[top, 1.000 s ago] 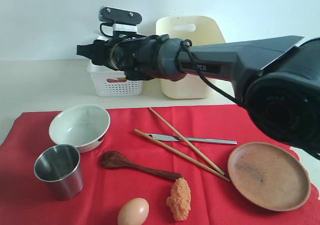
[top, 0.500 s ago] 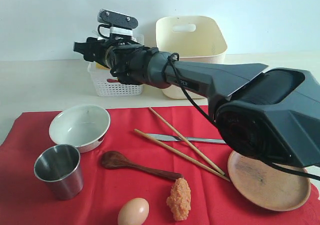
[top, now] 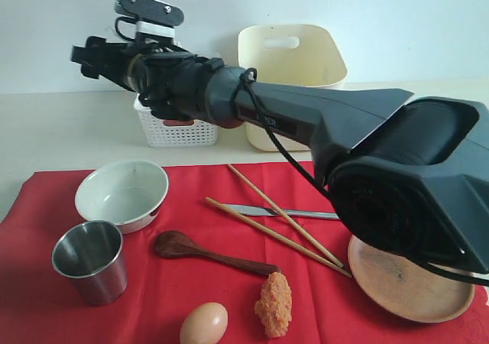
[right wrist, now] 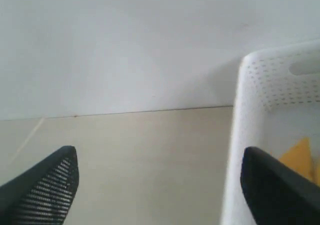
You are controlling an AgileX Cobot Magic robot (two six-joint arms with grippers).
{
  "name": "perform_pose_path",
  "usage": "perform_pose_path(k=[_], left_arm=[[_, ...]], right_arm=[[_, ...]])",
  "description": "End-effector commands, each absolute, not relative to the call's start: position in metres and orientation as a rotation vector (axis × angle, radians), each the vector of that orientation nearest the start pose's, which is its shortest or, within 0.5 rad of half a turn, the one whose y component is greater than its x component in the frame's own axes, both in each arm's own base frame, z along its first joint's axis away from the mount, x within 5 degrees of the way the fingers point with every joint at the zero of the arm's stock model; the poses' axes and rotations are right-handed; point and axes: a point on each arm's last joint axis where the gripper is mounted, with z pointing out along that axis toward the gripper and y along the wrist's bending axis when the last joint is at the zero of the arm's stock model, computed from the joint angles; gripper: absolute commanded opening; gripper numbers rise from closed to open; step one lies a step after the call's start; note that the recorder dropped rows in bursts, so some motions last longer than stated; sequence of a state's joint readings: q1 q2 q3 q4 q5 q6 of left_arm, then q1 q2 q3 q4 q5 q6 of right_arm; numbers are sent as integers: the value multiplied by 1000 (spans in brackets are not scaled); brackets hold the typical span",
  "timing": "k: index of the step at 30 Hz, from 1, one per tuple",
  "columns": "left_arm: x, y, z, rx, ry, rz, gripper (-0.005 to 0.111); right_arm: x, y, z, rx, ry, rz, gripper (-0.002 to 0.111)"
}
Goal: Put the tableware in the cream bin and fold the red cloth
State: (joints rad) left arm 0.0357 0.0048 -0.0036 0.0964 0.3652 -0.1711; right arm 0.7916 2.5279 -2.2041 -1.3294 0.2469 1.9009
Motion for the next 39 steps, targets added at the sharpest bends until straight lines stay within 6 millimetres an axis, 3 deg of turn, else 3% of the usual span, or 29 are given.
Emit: perform_pose_path(k=[1, 5, 8, 13, 21, 25, 32, 36, 39], left_arm=[[53, 5, 181, -127, 1833, -2, 1], [53, 5, 181, -127, 1833, -2, 1], [53, 5, 181, -127, 1833, -2, 1], [53, 5, 181, -127, 1833, -2, 1], [53, 5, 181, -127, 1833, -2, 1], [53, 5, 181, -127, 1833, -2, 1], [53, 5, 181, -127, 1833, -2, 1], [53, 5, 181, -127, 1833, -2, 1], [53, 5, 181, -127, 1833, -2, 1]], right_arm=[[397, 425, 236, -174, 1834, 779, 84], [367, 443, 265, -298, 1776, 778, 84], [348, 447, 280, -366, 1778, 665, 84], [327, 430, 292, -561, 1912, 183, 80], [301, 393, 287, -877, 2278, -226, 60], [293, 391, 285, -1005, 2309, -217, 60], [280, 378, 289, -1038, 2361, -192, 60], [272, 365, 290, -1058, 2381, -218, 60], [260, 342, 291, -1083, 2395, -286, 60]])
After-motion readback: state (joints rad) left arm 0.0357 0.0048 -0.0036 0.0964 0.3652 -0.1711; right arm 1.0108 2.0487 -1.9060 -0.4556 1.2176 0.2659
